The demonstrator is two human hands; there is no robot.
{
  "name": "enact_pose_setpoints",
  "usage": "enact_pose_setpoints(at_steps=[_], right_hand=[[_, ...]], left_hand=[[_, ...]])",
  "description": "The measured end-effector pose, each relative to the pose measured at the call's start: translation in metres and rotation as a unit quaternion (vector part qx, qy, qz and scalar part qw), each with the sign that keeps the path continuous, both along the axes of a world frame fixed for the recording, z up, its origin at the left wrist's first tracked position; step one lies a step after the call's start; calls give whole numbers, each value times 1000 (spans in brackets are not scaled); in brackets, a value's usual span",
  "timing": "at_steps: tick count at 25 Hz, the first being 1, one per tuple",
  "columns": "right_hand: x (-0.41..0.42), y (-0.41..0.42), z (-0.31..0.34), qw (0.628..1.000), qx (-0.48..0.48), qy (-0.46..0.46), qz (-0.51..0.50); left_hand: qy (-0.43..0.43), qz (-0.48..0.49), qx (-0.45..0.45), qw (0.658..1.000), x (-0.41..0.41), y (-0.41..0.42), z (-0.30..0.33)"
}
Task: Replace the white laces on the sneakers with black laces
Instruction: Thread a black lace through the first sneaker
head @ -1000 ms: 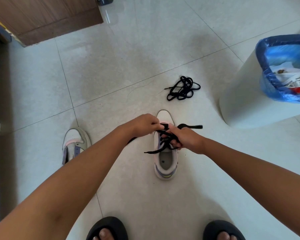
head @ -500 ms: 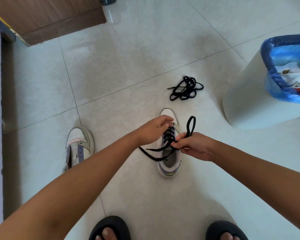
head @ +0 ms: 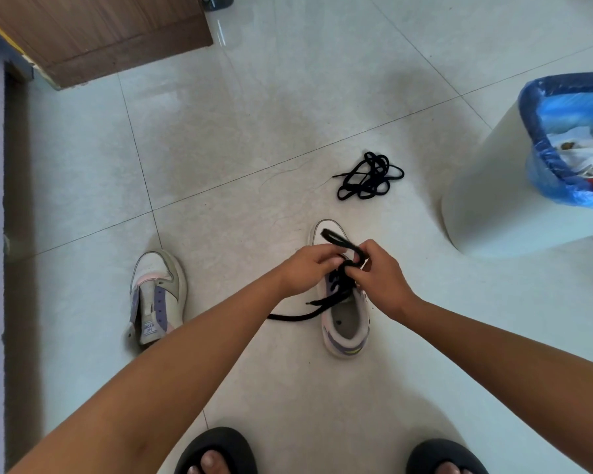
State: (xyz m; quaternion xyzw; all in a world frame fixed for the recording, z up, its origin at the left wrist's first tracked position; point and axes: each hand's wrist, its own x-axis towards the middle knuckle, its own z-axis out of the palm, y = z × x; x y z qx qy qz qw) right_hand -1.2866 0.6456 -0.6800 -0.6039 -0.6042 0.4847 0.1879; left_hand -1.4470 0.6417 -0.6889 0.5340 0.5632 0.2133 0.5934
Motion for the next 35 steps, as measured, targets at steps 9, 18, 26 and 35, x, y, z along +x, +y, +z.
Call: enact_pose_setpoints(at_steps=[9, 18, 26, 35], right_hand=[[14, -1, -4, 996, -76, 44, -35], [57, -16, 7, 968, -199, 133, -73], [84, -19, 17, 938, -295, 171, -66], [96, -23, 19, 965, -243, 99, -16]], left_hand=[[45, -11, -31, 998, 0, -1, 6], [389, -110, 159, 901, -37, 16, 12], [497, -48, 200, 843, -35, 18, 0], [531, -110, 99, 834, -49, 24, 0]])
